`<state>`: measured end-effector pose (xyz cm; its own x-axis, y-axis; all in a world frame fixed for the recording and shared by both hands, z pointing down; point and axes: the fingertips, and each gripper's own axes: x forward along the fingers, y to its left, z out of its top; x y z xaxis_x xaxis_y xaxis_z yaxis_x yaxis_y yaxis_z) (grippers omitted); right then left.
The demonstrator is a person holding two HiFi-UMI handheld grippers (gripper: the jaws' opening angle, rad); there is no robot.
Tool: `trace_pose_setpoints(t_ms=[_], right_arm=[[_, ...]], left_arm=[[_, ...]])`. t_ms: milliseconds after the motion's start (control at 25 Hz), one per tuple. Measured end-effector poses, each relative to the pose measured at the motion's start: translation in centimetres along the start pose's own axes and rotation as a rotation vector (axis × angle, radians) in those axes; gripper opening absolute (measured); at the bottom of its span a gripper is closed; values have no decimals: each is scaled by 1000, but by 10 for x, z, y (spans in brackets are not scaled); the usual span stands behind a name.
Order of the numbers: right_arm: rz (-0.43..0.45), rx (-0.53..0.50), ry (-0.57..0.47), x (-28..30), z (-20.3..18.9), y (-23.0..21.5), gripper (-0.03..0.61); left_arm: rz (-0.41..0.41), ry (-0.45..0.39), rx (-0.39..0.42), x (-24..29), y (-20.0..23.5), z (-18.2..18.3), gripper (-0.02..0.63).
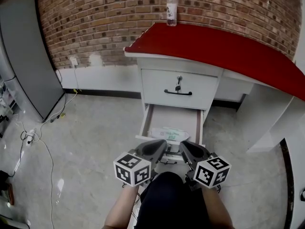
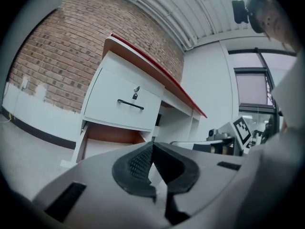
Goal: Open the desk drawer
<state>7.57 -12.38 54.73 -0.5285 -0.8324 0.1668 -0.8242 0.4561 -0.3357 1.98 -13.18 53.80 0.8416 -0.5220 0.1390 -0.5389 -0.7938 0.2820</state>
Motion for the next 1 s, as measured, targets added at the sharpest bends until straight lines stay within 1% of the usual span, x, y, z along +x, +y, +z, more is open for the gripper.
trace_pose_setpoints(t_ms=[120,200,440,560,640,760,880,1000], right_arm=[[-22,2,8,1,-1,-6,37],[-22,10,7,4,2,-11,37],[-22,46,-11,13,13,-22,37],[-22,34,-16,18,23,-24,37],[-13,41,-33,21,32,-26,37],[13,79,-74,23,44,-23,37],[-17,109,-21,29,48,-22,40],[-52,168,21,32,50,-15,57]], left_arm=[[5,29,-16,5,0,-3,5],[2,30,-37,10,1,-2,5],[27,36,-54,23,11,9,5],[46,47,-71,29,18,17,5],[38,70,-108,37,21,21,5],[31,102,-159,44,21,27,5],[37,121,-194,48,20,36,5],[19,137,-276,45,16,41,5]])
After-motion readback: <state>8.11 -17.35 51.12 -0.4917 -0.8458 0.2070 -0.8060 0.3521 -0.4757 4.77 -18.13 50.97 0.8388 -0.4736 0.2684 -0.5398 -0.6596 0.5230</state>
